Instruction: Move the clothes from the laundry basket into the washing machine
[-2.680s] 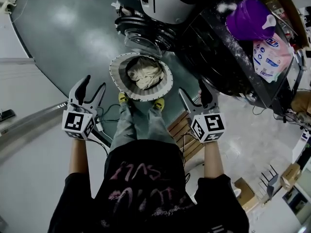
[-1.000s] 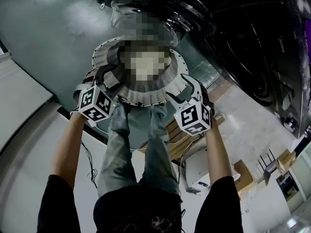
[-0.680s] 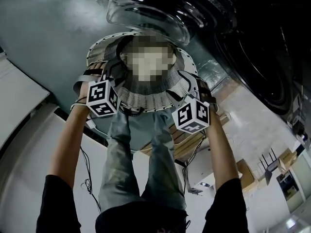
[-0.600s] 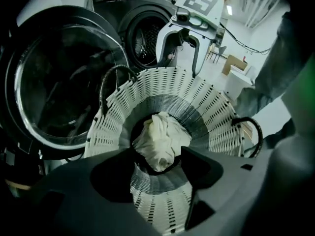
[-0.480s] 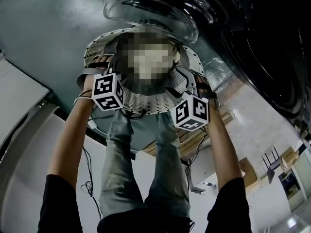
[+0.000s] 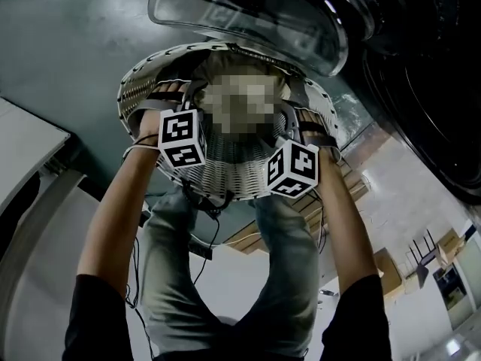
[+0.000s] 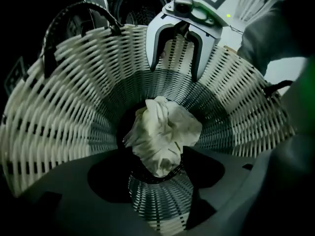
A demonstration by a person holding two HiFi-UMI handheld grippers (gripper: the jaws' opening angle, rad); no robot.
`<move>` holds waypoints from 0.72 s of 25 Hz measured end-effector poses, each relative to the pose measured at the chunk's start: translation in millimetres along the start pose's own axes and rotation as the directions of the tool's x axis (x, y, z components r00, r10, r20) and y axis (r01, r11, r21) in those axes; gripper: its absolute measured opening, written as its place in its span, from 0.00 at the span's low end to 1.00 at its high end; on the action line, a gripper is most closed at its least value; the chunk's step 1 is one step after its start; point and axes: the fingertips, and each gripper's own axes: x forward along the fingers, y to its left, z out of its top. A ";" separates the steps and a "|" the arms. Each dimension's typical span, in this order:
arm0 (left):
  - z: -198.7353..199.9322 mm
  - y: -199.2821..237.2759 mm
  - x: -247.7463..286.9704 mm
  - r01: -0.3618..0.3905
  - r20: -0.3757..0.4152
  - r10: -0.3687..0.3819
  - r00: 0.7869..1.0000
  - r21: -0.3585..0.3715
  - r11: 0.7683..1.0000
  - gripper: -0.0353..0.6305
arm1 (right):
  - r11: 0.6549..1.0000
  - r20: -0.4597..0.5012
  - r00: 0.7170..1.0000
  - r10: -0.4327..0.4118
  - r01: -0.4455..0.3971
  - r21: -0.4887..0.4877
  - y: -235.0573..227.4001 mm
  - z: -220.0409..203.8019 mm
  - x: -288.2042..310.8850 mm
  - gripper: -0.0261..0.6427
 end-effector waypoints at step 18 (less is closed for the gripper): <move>-22.5 -7.6 134.5 0.075 -0.084 -0.061 0.995 0.174 0.982 0.70 | 0.992 -0.193 0.981 -0.005 -0.020 -0.126 9.0 -45.2 136.1 0.69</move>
